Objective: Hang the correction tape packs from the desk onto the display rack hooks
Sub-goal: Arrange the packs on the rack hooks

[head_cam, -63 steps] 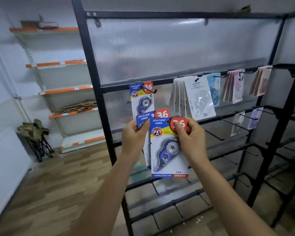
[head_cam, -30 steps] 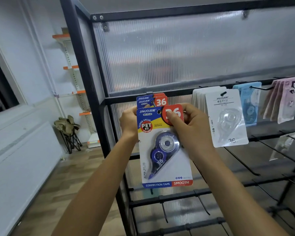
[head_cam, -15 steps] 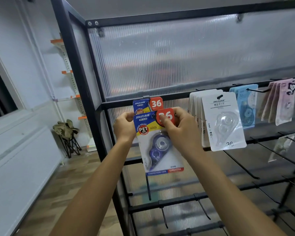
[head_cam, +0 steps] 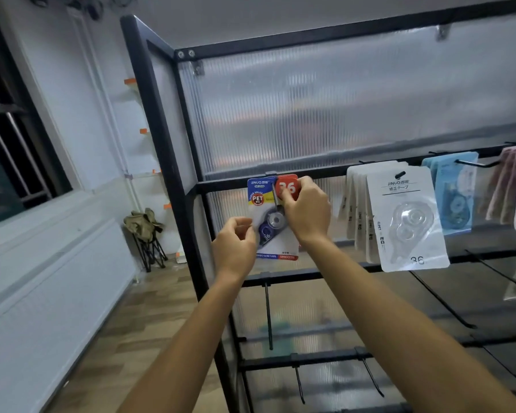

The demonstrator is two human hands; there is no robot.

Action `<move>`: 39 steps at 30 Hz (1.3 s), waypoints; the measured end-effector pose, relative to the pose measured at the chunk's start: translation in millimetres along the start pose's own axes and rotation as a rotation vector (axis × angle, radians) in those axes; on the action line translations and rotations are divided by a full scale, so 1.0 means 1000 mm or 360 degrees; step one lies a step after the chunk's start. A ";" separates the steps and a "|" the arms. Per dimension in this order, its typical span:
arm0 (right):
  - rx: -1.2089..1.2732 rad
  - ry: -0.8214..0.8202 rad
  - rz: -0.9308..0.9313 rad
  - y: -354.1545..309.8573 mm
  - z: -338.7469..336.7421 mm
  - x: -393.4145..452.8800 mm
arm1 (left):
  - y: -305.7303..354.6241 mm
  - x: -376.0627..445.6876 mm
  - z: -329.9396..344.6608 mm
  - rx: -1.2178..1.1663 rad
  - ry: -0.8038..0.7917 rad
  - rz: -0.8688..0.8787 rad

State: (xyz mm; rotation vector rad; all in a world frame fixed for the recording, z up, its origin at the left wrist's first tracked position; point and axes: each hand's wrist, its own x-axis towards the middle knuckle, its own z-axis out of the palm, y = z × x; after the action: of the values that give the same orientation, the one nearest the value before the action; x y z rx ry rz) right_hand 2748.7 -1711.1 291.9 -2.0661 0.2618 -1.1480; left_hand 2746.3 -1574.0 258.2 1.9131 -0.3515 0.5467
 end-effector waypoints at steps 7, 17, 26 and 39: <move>0.0196 0.0174 -0.0062 0.005 -0.010 -0.043 | 0.005 -0.031 0.006 0.0088 0.0015 0.0005; 0.0389 -0.0311 -0.0217 -0.022 0.004 -0.159 | -0.015 -0.087 -0.063 0.0253 -0.0038 0.0034; 0.0504 -0.0813 -0.0419 -0.136 0.044 -0.309 | -0.053 -0.189 -0.250 0.0865 0.0171 -0.0155; 0.0893 -0.1618 -0.0634 -0.341 0.062 -0.605 | -0.096 -0.428 -0.540 0.1414 0.0642 -0.0829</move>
State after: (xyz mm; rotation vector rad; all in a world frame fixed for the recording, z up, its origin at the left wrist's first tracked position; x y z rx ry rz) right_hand 2391.6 -1138.7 116.9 -1.9349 -0.8848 -0.1909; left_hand 2314.2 -1042.4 136.7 2.5150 0.7594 0.7806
